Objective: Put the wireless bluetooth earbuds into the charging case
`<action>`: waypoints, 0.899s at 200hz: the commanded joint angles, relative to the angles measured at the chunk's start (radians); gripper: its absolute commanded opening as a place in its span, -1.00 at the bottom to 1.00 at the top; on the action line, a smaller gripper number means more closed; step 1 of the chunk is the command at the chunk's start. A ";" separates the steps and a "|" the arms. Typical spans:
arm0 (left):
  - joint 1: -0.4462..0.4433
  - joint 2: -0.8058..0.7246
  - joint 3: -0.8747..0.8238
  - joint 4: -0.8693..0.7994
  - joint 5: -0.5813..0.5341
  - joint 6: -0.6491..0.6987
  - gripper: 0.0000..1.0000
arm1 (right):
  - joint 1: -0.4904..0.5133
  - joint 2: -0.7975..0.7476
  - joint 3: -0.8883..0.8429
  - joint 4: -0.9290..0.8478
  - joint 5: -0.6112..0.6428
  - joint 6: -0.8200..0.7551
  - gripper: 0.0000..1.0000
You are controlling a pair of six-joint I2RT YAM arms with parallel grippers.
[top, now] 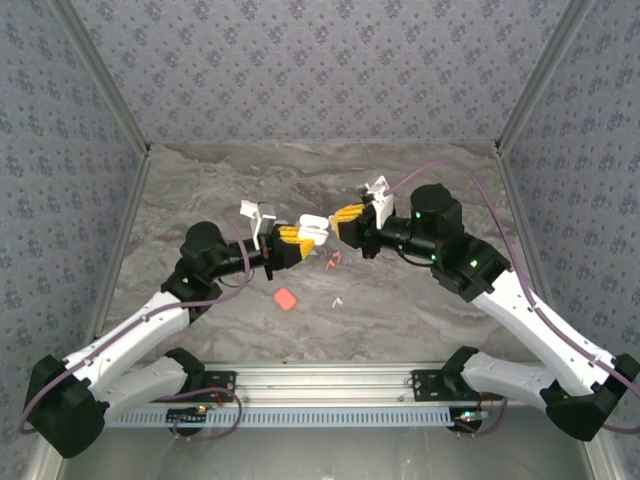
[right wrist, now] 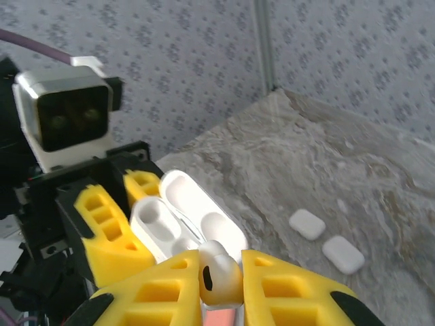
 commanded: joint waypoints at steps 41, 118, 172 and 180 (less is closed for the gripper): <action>-0.010 -0.011 0.056 0.067 0.042 -0.020 -1.00 | 0.013 0.037 0.056 0.033 -0.083 -0.085 -0.62; -0.010 -0.012 0.061 0.069 0.046 -0.020 -1.00 | 0.011 0.035 0.031 -0.023 -0.058 -0.106 -0.62; -0.011 -0.011 0.064 0.061 0.042 -0.014 -1.00 | 0.008 0.032 0.030 -0.045 -0.052 -0.109 -0.63; -0.010 -0.011 0.064 0.061 0.043 -0.014 -1.00 | 0.008 0.032 0.030 -0.046 -0.053 -0.109 -0.63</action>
